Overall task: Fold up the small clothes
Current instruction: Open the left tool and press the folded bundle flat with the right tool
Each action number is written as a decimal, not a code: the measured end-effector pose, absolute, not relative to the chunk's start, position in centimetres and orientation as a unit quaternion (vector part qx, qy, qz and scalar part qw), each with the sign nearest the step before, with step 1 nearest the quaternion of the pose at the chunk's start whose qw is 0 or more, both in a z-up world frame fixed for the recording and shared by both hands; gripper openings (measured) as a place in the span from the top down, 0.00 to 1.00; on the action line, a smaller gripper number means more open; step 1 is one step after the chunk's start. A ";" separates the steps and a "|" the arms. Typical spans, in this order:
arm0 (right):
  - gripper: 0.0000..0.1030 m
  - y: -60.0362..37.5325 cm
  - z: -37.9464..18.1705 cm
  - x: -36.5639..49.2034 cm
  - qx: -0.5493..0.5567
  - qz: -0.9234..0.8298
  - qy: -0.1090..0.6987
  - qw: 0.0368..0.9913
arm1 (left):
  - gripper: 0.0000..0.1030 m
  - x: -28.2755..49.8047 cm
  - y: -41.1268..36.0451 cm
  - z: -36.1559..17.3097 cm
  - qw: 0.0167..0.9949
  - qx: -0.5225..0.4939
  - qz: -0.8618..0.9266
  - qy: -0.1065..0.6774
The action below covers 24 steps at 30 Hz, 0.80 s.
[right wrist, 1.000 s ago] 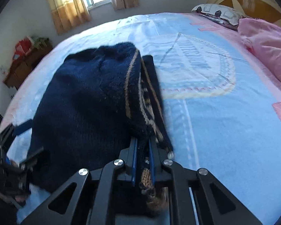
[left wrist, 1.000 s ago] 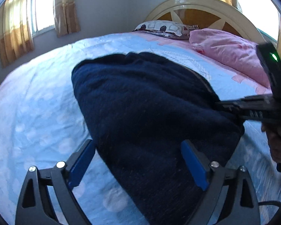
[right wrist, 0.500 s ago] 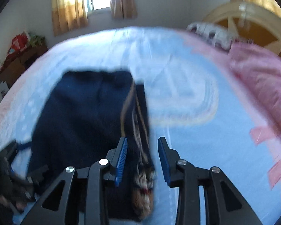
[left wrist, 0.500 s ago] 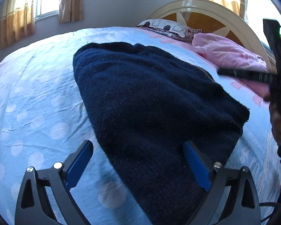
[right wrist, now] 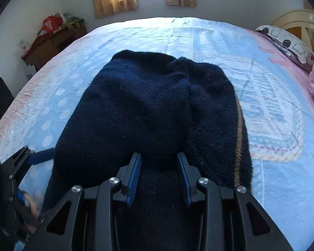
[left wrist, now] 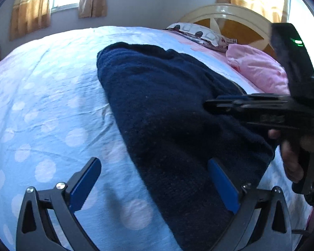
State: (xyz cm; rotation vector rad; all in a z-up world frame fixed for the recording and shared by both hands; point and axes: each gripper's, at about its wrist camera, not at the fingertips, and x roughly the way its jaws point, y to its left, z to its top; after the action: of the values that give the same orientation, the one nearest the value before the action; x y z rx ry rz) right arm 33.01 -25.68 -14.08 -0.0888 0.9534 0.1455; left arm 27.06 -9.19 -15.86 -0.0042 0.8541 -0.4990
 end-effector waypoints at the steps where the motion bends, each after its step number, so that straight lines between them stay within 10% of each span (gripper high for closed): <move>1: 0.64 -25.9 -13.3 32.7 -0.038 0.074 0.442 0.893 | 0.00 27.1 -9.1 -15.9 0.879 -0.004 -0.239 0.412; 24: 0.64 -30.9 -12.9 29.6 -0.016 0.018 0.416 0.909 | 0.00 27.4 -8.8 -16.8 0.867 -0.020 -0.239 0.437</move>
State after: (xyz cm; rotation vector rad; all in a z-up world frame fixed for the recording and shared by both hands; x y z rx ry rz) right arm 29.57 -30.88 -12.94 -0.0335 0.8584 0.0367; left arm 27.40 -8.79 -16.77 -0.0413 0.9148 -0.5002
